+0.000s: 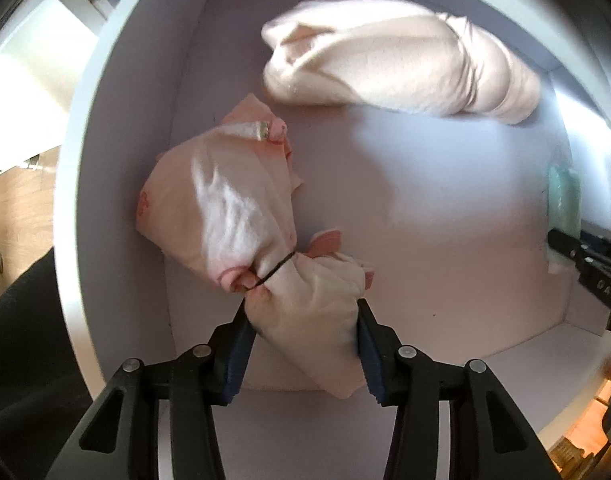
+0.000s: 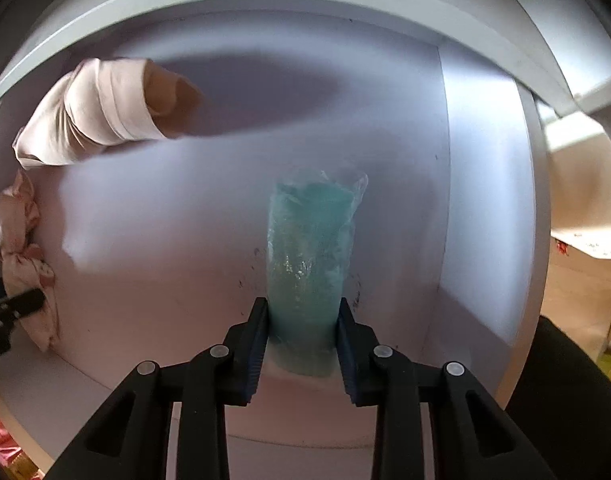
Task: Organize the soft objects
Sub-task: 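Lift the pink bundle toward the gold tin with the left tool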
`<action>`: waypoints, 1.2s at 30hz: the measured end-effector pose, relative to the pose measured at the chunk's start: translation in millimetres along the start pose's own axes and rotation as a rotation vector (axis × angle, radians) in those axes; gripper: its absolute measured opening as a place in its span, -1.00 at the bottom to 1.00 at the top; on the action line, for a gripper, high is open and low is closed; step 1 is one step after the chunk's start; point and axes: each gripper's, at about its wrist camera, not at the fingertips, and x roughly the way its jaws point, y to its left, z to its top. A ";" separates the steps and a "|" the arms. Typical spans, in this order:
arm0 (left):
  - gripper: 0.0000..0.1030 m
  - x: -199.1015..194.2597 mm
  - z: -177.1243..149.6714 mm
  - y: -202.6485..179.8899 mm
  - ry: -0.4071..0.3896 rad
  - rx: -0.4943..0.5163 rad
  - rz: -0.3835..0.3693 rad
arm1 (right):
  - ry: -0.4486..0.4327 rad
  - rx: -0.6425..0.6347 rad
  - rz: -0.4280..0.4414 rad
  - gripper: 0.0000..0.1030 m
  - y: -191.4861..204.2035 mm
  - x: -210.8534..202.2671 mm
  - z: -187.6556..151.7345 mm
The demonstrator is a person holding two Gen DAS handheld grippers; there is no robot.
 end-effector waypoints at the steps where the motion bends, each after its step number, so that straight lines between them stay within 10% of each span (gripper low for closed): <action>1: -0.08 -2.9 -0.7 -1.1 -0.012 0.006 -0.002 | 0.004 -0.003 -0.005 -0.39 -0.9 0.9 -1.4; 36: -0.13 -191.5 -40.1 -22.9 -0.396 0.250 -0.107 | 0.041 0.043 0.023 -0.37 -10.3 37.9 16.9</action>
